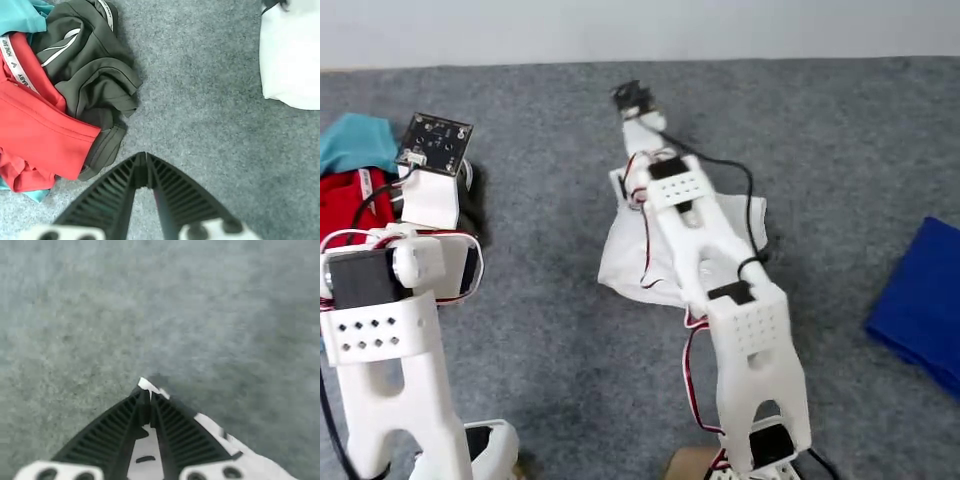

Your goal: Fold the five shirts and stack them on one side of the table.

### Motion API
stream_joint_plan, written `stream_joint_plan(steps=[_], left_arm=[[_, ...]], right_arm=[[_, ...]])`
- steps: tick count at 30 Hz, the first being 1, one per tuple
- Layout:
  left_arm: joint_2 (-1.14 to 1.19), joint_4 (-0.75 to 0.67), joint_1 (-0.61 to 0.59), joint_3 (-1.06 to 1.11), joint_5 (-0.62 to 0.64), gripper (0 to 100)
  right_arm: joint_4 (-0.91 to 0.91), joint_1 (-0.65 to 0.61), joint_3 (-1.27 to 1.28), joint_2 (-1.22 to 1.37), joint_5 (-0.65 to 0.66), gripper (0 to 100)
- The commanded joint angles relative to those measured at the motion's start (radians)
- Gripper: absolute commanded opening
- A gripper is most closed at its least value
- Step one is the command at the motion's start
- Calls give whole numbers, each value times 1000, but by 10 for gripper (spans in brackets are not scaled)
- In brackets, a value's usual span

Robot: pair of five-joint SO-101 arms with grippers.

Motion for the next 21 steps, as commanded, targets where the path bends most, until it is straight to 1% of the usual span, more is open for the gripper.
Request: stream_joint_plan(steps=[1,4,9,21], left_arm=[[-6,-15,2,-2,-6,5],[-6,-15,2,-2,-6,5],[-6,-17,2,-2,-6,5],[-5,-17,2,-2,-8,5]], right_arm=[[-64,-22,-29,7,43,10],[-36,-25,-83,-15,43,10],[110,-15,-198,-68,43,10],[582,124,-265,-199,40,10]])
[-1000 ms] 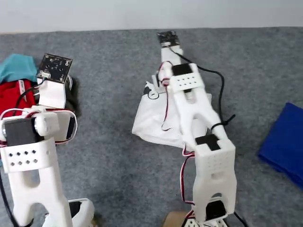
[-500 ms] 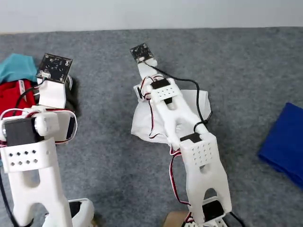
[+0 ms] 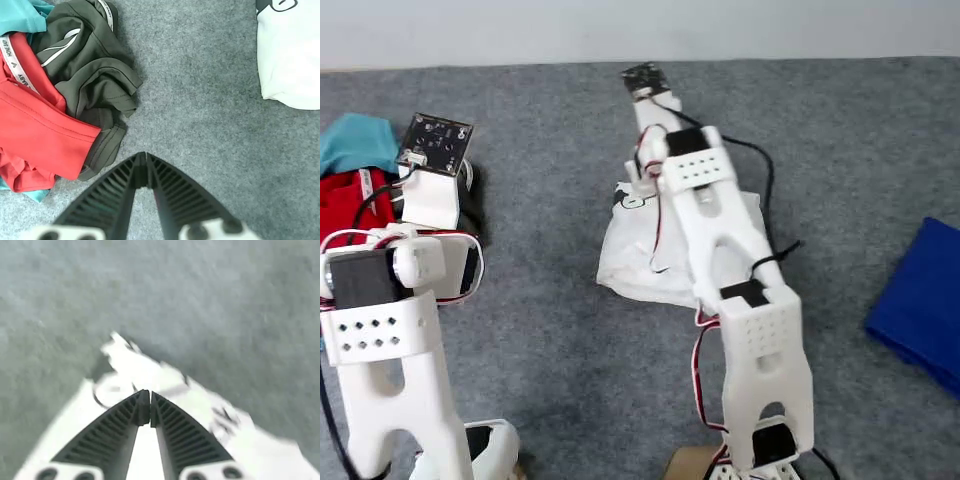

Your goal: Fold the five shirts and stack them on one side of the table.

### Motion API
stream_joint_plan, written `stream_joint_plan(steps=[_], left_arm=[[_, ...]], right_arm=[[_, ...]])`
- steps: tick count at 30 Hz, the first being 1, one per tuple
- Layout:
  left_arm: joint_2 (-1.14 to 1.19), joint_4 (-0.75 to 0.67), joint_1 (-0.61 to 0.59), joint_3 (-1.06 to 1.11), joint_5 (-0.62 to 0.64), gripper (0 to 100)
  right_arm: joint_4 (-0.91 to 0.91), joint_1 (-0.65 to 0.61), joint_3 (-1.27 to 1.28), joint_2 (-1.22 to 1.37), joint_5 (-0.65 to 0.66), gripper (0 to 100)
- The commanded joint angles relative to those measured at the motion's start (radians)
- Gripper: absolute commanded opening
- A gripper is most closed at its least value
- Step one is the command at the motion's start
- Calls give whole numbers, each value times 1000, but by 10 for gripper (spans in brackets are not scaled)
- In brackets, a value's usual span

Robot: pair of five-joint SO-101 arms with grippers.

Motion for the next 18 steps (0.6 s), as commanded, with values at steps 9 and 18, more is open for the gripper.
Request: stream_joint_plan(steps=[9,18], left_arm=[[-3,-17,2,-2,-8,5],[-5,-44,3,-2,-8,5]], right_arm=[[176,242,-55,-71,8,10],[-30,355,-61,159,11,10]])
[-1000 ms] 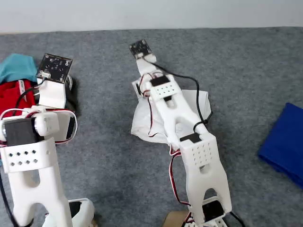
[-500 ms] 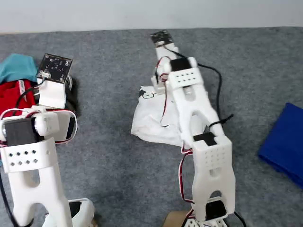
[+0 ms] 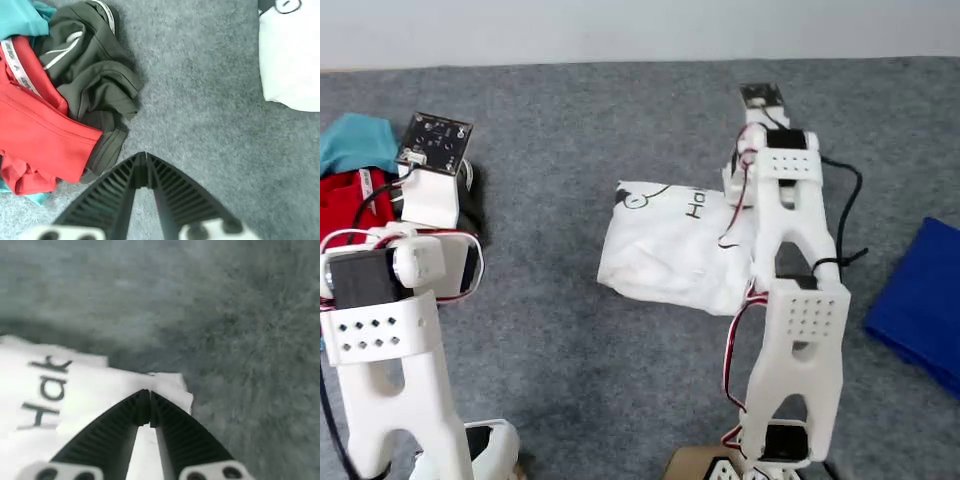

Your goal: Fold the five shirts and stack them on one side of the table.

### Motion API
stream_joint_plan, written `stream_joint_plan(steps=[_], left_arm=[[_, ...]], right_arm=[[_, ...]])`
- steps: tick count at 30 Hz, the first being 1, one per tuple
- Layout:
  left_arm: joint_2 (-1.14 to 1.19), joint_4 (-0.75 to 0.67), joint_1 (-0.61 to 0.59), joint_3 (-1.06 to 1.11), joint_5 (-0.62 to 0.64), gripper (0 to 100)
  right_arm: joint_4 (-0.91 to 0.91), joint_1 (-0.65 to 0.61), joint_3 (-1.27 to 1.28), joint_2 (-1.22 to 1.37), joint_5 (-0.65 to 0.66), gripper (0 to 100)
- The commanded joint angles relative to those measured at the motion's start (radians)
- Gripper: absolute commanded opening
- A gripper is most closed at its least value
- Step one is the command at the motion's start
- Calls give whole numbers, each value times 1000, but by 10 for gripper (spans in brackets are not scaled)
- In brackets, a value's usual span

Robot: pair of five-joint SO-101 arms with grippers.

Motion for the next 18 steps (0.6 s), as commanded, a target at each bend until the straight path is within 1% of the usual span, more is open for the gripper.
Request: stream_joint_plan(steps=[1,4,8,14,18], left_arm=[[-5,-25,3,-2,-8,5],[-2,-25,3,-2,-8,5],[-2,-25,3,-2,-8,5],[-5,-25,3,-2,-8,5],[-2,-25,3,-2,-8,5]], right_arm=[[-45,25,-75,18,11,10],[-21,19,-137,-2,11,10],[91,-8,-259,-74,9,10],[325,-59,-364,-143,3,10],[499,-125,-385,-156,3,10]])
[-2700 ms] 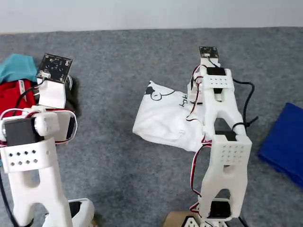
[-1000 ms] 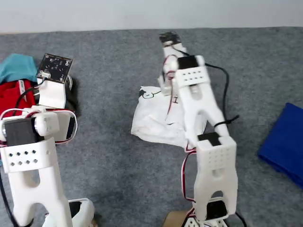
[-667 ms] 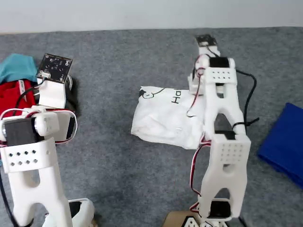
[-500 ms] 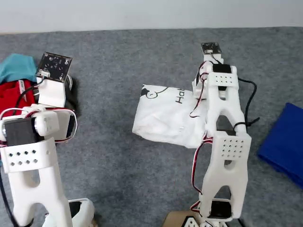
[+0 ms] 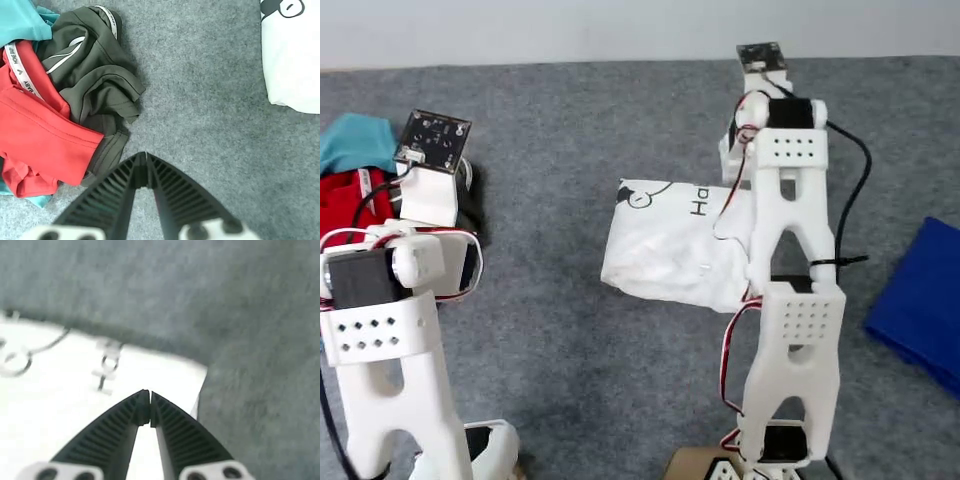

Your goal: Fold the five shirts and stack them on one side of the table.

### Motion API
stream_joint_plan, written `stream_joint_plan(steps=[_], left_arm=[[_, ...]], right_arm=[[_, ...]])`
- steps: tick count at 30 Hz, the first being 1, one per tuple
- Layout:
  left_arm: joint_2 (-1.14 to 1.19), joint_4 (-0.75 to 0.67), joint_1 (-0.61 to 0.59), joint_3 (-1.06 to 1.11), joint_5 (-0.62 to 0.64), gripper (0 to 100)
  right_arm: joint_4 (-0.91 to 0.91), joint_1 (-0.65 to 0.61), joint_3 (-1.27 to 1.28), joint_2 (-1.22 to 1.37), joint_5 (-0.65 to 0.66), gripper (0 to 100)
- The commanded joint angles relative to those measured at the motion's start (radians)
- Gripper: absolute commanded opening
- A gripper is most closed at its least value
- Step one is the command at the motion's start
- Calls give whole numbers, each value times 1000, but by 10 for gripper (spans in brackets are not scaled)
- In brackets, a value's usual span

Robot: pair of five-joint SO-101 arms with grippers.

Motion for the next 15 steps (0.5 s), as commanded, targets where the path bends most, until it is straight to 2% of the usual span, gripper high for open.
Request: stream_joint_plan(steps=[1,15], left_arm=[[-2,-18,3,-2,-8,5],[-9,-31,-6,-5,-8,5]], right_arm=[[139,-71,-51,-79,2,10],[142,-286,308,-306,0,10]])
